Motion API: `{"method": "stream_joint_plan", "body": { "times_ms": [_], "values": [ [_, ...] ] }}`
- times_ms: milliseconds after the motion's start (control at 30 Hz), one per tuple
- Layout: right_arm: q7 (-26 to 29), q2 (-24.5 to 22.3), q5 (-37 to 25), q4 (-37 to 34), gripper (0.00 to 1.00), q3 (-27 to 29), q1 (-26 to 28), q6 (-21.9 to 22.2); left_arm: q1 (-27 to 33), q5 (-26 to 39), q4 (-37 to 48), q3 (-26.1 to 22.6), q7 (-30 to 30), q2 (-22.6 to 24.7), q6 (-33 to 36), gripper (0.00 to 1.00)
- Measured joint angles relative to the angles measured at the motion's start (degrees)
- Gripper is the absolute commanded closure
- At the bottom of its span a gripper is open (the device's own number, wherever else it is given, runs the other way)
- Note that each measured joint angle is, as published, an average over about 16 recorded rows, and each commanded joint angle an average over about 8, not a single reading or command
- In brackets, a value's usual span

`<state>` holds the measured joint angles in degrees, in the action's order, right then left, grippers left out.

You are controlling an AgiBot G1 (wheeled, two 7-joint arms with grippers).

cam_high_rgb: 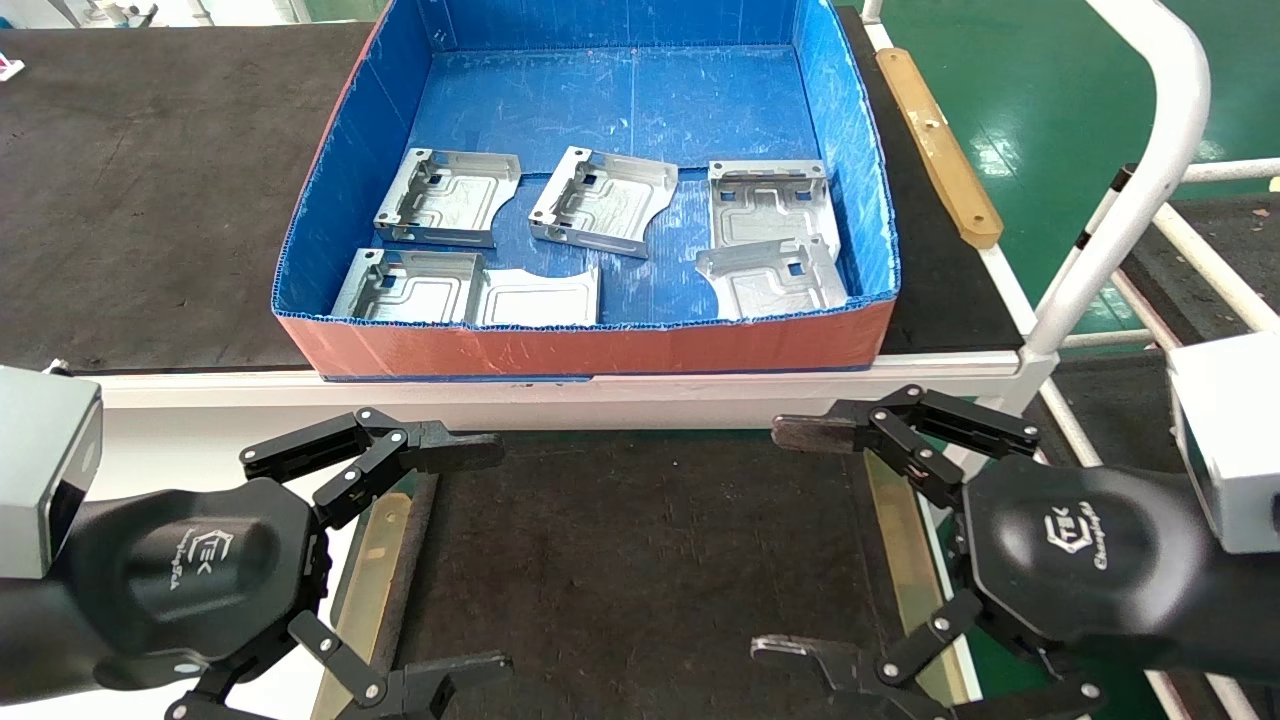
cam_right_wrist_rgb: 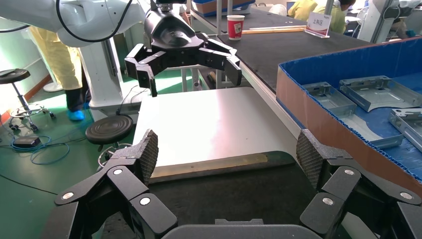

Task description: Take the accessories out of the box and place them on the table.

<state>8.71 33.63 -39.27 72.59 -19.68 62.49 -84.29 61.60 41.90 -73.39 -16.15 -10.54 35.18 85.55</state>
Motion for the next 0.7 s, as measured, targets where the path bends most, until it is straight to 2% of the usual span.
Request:
{"method": "stream_joint_plan", "body": {
  "times_ms": [700],
  "values": [
    [0.0,0.0,0.0,-0.01,0.0,0.0,0.0,0.0,0.68,1.2,0.71,-0.42,-0.18,0.93,-1.5,0.0]
  ]
}}
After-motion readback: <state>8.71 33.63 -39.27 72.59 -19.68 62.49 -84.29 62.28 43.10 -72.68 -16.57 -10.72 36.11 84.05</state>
